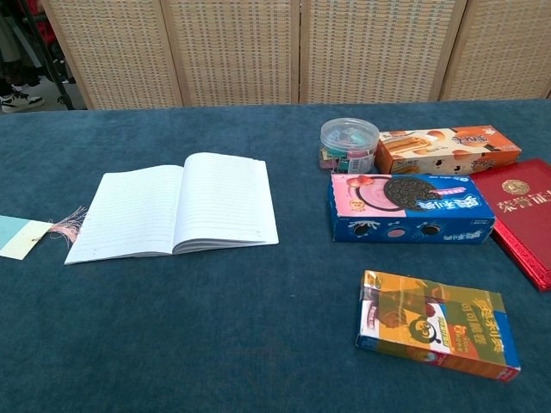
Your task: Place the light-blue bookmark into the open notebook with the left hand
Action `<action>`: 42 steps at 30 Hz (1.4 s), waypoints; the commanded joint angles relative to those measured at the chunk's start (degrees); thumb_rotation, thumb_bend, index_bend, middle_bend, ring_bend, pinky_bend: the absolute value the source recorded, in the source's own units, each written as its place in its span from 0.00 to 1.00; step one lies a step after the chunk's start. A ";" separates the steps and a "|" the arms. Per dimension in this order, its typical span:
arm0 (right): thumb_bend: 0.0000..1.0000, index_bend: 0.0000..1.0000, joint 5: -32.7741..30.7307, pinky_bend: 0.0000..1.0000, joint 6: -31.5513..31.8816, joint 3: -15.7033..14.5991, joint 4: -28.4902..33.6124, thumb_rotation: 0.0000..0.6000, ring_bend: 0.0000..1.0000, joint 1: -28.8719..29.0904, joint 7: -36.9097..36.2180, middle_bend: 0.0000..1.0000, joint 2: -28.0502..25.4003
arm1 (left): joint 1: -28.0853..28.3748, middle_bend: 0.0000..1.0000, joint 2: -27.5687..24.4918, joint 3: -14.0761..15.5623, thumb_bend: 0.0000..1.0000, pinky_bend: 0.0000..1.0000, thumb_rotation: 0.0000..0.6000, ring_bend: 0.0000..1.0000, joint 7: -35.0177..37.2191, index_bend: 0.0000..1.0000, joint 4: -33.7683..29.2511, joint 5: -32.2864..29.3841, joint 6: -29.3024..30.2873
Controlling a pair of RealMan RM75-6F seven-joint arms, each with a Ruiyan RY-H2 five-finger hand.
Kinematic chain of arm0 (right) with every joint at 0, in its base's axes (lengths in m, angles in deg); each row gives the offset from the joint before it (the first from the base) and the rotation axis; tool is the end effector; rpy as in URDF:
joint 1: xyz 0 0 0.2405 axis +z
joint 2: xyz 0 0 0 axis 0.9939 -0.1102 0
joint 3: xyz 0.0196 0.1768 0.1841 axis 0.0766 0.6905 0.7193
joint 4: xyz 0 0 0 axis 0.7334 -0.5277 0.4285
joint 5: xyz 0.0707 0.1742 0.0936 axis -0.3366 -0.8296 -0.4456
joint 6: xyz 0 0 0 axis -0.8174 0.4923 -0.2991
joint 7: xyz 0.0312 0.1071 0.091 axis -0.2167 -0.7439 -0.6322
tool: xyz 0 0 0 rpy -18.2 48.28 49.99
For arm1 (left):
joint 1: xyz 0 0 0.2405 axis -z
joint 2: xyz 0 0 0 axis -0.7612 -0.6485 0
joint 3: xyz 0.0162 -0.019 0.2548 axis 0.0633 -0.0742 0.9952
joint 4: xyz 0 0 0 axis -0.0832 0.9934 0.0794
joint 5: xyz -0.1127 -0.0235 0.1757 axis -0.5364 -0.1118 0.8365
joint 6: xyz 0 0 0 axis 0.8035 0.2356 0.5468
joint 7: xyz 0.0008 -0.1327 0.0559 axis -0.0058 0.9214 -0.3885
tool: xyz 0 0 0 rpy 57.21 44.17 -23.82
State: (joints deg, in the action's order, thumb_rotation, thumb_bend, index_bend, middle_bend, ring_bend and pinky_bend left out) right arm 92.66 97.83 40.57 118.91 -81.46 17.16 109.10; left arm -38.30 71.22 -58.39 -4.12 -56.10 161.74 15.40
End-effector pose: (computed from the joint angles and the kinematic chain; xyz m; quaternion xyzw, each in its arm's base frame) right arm -0.3124 -0.1642 0.1473 0.5995 -0.3883 0.3311 0.6166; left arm -0.2941 0.2184 0.1438 -0.6410 -0.3424 -0.3612 0.5843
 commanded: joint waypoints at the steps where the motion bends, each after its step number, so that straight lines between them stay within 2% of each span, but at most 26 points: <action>1: 0.10 0.12 -0.02 0.00 0.00 0.02 0.00 1.00 0.00 0.01 0.09 0.00 0.03 | 1.38 0.00 -1.07 -0.47 0.26 0.00 1.00 0.00 0.34 0.10 0.20 -0.24 -2.12; 9: 0.10 0.12 -0.34 0.00 -0.37 0.08 -0.12 1.00 0.00 0.16 0.53 0.00 0.27 | 5.53 0.00 -4.35 -0.57 0.25 0.00 1.00 0.00 1.55 0.16 1.45 -0.73 -9.81; 17: 0.10 0.12 -0.82 0.00 -1.01 0.14 -0.35 1.00 0.00 0.48 1.50 0.00 0.78 | 9.43 0.00 -5.62 -0.48 0.25 0.00 1.00 0.00 5.14 0.23 6.07 -3.10 -18.38; 29: 0.10 0.12 -2.32 0.00 -1.71 0.69 -0.91 1.00 0.00 0.88 2.52 0.00 1.51 | 13.63 0.00 -0.60 0.27 0.25 0.00 1.00 0.00 7.07 0.29 18.20 -6.99 -27.83; 36: 0.10 0.12 -3.78 0.00 -2.81 1.06 -1.35 1.00 0.00 1.36 3.14 0.00 1.95 | 16.64 0.00 4.65 1.37 0.24 0.00 1.00 0.00 5.73 0.29 27.02 -7.18 -33.02; 42: 0.10 0.12 -4.04 0.00 -2.91 1.14 -1.45 1.00 0.00 1.47 3.34 0.00 2.09 | 18.01 0.00 6.44 2.26 0.23 0.00 1.00 0.00 5.77 0.29 29.04 -6.46 -35.21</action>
State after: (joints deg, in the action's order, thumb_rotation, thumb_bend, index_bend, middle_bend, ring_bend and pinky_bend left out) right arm 88.61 94.91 41.70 117.47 -79.99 20.50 111.19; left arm -20.44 77.50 -56.27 1.67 -27.21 155.15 -19.65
